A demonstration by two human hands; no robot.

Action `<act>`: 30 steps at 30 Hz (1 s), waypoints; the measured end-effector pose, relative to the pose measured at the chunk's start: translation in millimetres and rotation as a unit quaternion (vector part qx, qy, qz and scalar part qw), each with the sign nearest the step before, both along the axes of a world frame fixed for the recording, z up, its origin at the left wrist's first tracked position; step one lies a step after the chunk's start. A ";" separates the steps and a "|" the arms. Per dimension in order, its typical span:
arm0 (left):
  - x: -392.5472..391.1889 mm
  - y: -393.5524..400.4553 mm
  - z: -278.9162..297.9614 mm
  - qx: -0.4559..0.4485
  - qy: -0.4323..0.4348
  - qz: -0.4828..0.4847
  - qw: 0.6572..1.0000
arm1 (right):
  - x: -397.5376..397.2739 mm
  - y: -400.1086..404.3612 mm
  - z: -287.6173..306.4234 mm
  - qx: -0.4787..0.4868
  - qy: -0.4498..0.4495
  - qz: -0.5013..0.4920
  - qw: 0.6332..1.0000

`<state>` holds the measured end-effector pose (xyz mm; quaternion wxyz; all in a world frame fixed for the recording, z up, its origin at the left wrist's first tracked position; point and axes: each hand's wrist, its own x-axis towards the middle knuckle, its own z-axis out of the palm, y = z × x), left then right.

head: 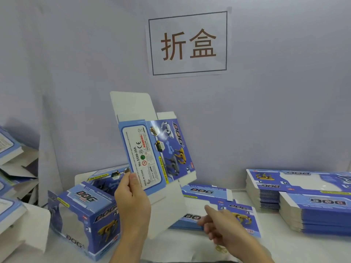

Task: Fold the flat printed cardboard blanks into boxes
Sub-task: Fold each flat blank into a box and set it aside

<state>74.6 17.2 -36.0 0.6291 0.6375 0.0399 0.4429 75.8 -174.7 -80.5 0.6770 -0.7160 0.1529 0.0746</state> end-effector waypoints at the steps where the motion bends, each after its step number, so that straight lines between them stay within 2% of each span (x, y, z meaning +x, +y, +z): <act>1: 0.1 -0.2 -0.6 -0.013 0.006 -0.017 1.000 | 0.0 -0.5 1.8 -0.009 -0.011 -0.004 1.000; 6: 1.5 1.3 -3.7 -0.020 0.044 -0.051 0.998 | 4.3 -10.2 10.6 -0.006 -0.164 -0.128 0.978; 9: 1.9 3.8 -4.1 0.011 0.041 -0.073 0.996 | 2.6 -16.2 20.8 0.009 -0.242 -0.155 0.958; 15: 0.7 1.0 -6.3 0.068 0.054 -0.170 0.982 | -6.3 -24.8 43.7 0.117 -0.342 -0.077 0.929; 19: -4.6 -2.4 -0.4 0.064 0.066 -0.226 0.970 | -13.9 -30.3 54.6 0.075 -0.403 -0.077 0.909; 23: -15.4 -9.1 14.3 0.025 0.041 -0.255 0.966 | -21.1 -30.9 62.8 0.100 -0.415 -0.010 0.904; 26: -24.7 -12.8 26.4 0.023 0.014 -0.245 0.969 | -23.9 -29.2 65.6 0.088 -0.418 0.056 0.902; 30: -28.1 -13.1 32.4 0.029 0.014 -0.233 0.972 | -28.8 -23.8 71.9 0.035 -0.435 0.089 0.895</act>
